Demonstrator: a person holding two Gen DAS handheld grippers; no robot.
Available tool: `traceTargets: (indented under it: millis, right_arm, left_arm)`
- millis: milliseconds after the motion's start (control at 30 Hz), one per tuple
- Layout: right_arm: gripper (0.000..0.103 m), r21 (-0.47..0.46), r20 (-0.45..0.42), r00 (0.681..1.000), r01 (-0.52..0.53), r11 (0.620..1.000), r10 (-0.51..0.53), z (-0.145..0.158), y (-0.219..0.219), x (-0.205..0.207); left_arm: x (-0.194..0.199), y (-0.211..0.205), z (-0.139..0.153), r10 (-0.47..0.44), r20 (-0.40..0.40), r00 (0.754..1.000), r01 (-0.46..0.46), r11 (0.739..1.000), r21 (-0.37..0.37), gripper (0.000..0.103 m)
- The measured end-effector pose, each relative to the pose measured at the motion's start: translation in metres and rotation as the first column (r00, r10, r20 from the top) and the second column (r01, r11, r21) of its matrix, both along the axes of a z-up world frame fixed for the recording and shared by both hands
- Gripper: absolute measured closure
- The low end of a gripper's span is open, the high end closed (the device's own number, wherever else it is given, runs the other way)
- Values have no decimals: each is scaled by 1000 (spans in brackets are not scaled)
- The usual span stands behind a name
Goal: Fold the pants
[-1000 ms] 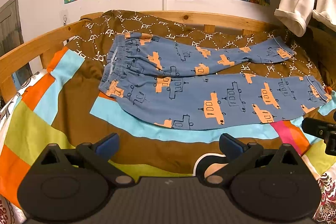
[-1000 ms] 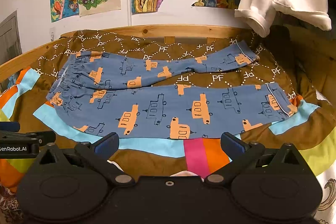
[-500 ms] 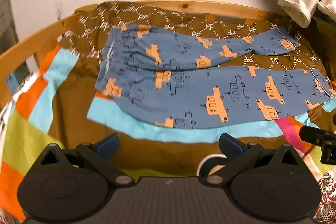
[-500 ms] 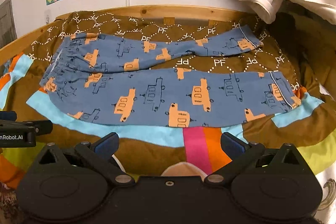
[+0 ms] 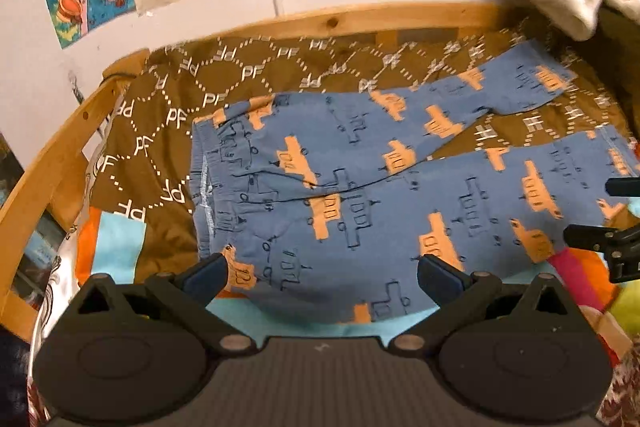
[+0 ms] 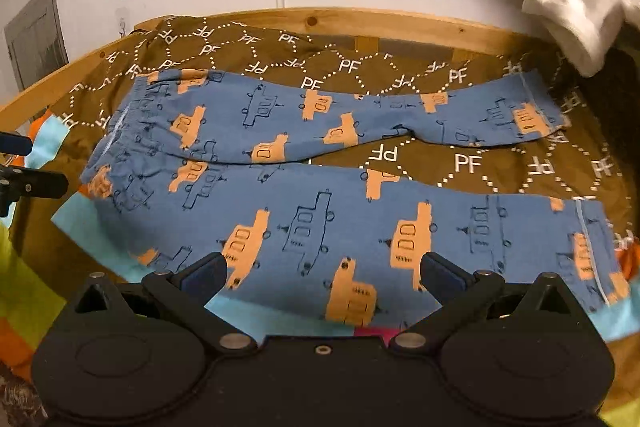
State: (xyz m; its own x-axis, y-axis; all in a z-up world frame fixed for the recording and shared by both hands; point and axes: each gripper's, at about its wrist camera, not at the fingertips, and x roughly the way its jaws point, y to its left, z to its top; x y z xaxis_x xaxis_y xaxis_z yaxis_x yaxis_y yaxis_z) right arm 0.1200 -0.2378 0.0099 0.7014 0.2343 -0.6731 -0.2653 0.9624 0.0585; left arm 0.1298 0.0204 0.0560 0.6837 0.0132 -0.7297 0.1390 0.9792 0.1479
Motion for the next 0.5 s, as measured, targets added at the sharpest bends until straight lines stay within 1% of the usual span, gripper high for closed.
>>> traceTargets:
  millis: [100, 167, 233, 300, 367, 433, 500]
  right_arm:
    - [1, 4, -5, 1000, -27, 1000, 27, -7, -6, 25]
    - [1, 2, 5, 998, -55, 998, 55, -11, -10, 41]
    - [1, -10, 6, 996, -88, 996, 88, -15, -13, 58]
    - [1, -25, 3, 993, -116, 993, 116, -17, -14, 72]
    - [1, -45, 3, 988, -151, 988, 151, -16, -14, 86]
    - [1, -69, -3, 981, -192, 979, 192, -11, -13, 100]
    - [1, -80, -13, 973, -231, 970, 231, -4, -11, 116]
  left_arm:
    - [31, -1, -7, 49, -46, 998, -50, 999, -15, 0]
    - [50, 4, -12, 85, -47, 995, -86, 996, -28, 0]
    - [65, 13, -17, 119, -33, 992, -120, 993, -25, 0]
    - [84, 24, -19, 148, 3, 989, -148, 989, -5, 0]
    - [101, 32, -20, 161, 60, 985, -162, 986, 24, 0]
    - [117, 40, -19, 148, 111, 983, -153, 987, 44, 0]
    - [135, 46, -18, 134, 139, 981, -143, 988, 56, 0]
